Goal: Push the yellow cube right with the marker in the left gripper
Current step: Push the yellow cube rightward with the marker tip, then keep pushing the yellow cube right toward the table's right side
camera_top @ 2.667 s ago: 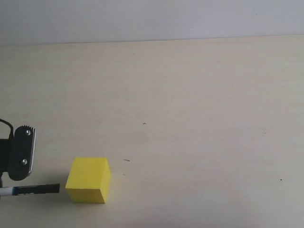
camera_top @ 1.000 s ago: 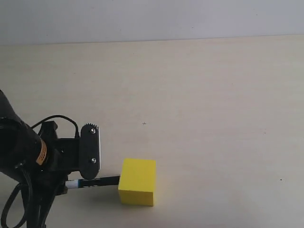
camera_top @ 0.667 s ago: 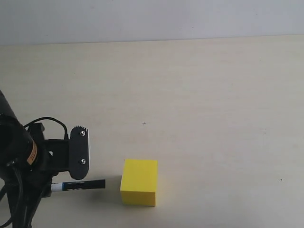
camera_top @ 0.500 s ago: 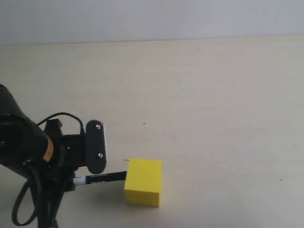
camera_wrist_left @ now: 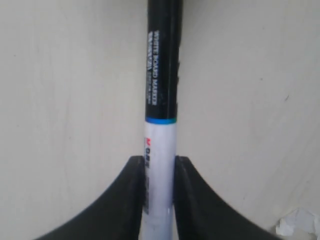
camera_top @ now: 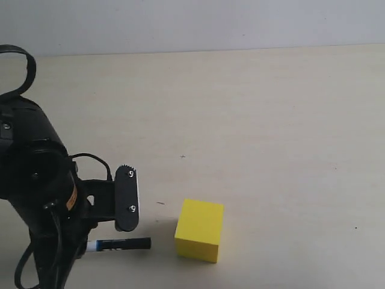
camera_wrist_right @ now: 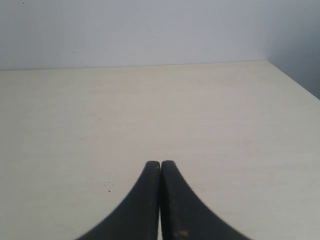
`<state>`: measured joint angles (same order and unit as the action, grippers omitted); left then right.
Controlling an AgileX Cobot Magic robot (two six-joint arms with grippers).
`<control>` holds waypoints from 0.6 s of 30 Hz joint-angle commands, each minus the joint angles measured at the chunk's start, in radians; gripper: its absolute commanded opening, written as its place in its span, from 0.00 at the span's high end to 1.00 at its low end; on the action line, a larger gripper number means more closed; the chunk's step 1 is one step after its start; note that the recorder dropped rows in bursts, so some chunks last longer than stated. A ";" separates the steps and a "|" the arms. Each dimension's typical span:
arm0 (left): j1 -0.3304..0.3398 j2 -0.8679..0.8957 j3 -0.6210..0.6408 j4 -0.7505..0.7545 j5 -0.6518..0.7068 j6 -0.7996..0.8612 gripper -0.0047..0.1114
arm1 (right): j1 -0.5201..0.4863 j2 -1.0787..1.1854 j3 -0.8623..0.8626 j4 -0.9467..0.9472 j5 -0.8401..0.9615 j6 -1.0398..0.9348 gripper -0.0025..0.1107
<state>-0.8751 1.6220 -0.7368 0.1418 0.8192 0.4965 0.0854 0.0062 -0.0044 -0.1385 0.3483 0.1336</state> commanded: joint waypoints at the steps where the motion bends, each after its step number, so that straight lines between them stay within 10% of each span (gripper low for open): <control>1: -0.070 0.019 -0.045 -0.081 -0.118 -0.009 0.96 | -0.004 -0.006 0.004 0.002 -0.012 0.003 0.98; 18: -0.097 0.100 -0.113 -0.066 -0.104 -0.012 0.96 | -0.004 -0.006 0.004 0.002 -0.012 0.003 0.98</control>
<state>-0.9543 1.7244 -0.8545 0.1012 0.7669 0.4907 0.0854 0.0062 -0.0044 -0.1385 0.3483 0.1336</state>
